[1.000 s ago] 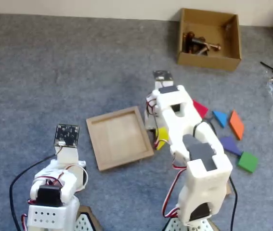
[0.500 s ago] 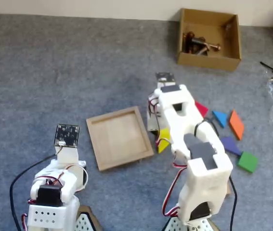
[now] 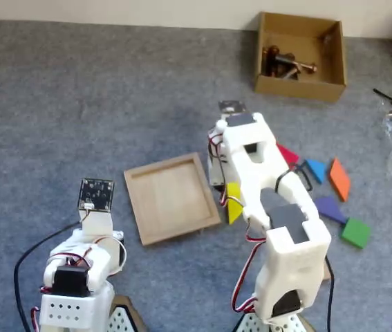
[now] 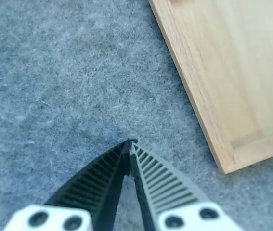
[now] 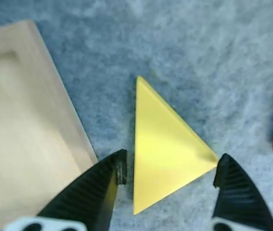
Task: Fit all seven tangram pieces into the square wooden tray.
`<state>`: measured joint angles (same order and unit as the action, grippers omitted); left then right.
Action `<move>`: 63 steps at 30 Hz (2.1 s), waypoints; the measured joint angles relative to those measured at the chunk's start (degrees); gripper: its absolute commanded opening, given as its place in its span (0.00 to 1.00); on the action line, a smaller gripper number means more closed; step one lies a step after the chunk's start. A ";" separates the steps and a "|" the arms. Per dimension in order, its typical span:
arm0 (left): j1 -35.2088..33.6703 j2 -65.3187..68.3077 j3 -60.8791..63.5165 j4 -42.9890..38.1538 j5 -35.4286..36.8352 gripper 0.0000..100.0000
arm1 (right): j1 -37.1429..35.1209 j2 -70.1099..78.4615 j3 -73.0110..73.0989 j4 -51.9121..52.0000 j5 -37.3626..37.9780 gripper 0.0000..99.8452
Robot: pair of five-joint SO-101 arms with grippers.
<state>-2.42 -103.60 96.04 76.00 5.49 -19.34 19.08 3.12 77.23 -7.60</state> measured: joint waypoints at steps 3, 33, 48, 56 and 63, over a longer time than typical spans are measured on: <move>0.00 0.00 0.00 0.00 0.00 0.01 | -0.09 0.00 -0.79 0.79 0.00 0.27; 0.00 0.00 0.00 0.00 0.00 0.01 | 0.09 0.00 3.69 -4.13 0.00 0.28; 0.00 0.00 0.00 0.00 0.00 0.01 | 0.09 0.00 6.59 -4.40 0.00 0.28; 0.00 0.00 0.00 0.00 0.00 0.01 | 1.05 0.00 6.59 -2.46 0.00 0.28; 0.00 0.00 0.00 0.00 0.00 0.01 | 1.32 -2.02 6.59 -2.46 0.00 0.28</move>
<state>-2.42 -103.60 96.04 76.00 5.49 -18.02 17.05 9.71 74.77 -7.60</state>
